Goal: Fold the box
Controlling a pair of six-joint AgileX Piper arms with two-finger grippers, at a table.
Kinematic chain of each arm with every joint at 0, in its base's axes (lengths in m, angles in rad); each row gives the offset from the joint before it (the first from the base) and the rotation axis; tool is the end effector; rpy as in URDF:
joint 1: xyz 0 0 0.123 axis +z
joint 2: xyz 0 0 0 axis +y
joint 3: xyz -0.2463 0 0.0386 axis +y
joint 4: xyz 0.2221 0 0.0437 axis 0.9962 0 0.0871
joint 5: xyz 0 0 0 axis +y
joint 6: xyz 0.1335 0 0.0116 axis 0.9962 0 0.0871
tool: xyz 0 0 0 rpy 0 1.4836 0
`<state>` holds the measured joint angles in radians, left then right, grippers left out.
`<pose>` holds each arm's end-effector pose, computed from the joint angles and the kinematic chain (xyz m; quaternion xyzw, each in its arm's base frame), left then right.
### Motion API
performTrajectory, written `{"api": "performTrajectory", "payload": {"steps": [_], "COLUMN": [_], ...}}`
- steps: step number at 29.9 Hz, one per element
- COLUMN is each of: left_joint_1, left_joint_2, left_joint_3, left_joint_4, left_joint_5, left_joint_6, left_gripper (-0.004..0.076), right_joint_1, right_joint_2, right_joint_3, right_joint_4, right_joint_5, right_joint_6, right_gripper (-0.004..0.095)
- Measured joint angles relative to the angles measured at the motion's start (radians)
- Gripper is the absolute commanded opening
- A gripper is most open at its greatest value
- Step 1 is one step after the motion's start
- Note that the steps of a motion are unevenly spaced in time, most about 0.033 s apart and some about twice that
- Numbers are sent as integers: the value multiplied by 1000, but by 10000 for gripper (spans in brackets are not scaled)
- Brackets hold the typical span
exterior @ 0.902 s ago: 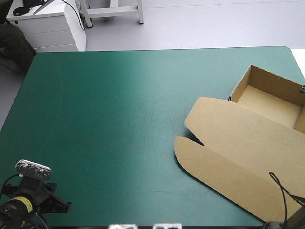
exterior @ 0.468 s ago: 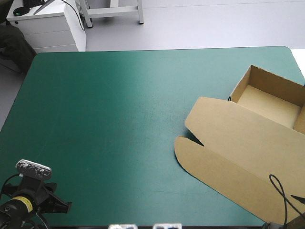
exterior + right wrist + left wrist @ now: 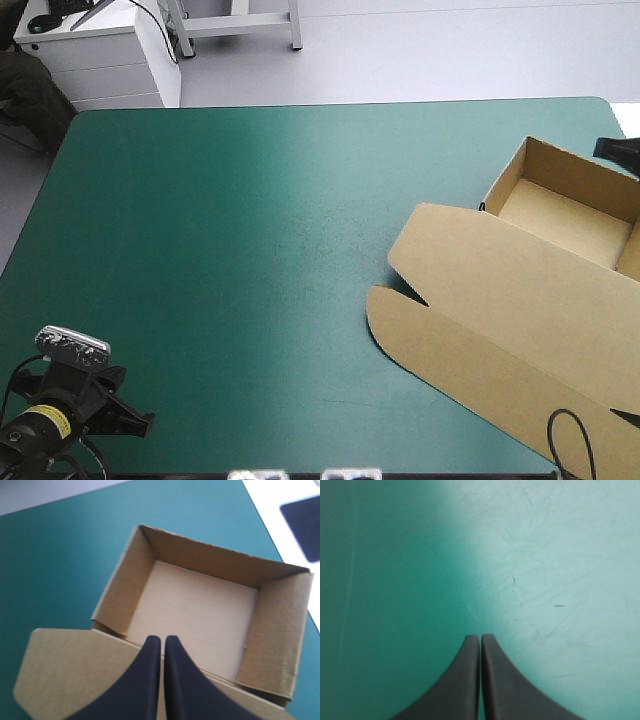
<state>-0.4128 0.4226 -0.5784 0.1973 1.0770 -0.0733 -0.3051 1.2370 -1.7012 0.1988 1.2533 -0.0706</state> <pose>0.0947 -0.0162 0.2398 0.1690 0.9129 0.0086 0.3714 0.2324 -0.0468 0.4224 0.0941 0.8978 0.0186 0.4299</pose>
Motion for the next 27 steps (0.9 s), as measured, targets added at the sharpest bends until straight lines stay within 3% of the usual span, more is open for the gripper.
{"api": "performTrajectory", "payload": {"steps": [8, 14, 20, 27], "left_joint_1": [0, 0, 0, 0], "left_joint_2": [-22, -44, -50, -50], "left_joint_3": [2, 2, 2, 2], "left_joint_4": [0, 0, 0, 0], "left_joint_5": [-37, -45, -51, -51], "left_joint_6": [2, 2, 3, 3], "left_gripper": [-8, -8, -8, -8], "right_joint_1": [215, 228, 228, 228], "right_joint_2": [-241, -424, -609, -789], "right_joint_3": [77, 376, 736, 1048], "right_joint_4": [-62, -65, 30, 52], "right_joint_5": [0, 0, -5, -68], "right_joint_6": [-4, -17, -108, -127], "right_gripper": [-9, -10, -11, -14]}}
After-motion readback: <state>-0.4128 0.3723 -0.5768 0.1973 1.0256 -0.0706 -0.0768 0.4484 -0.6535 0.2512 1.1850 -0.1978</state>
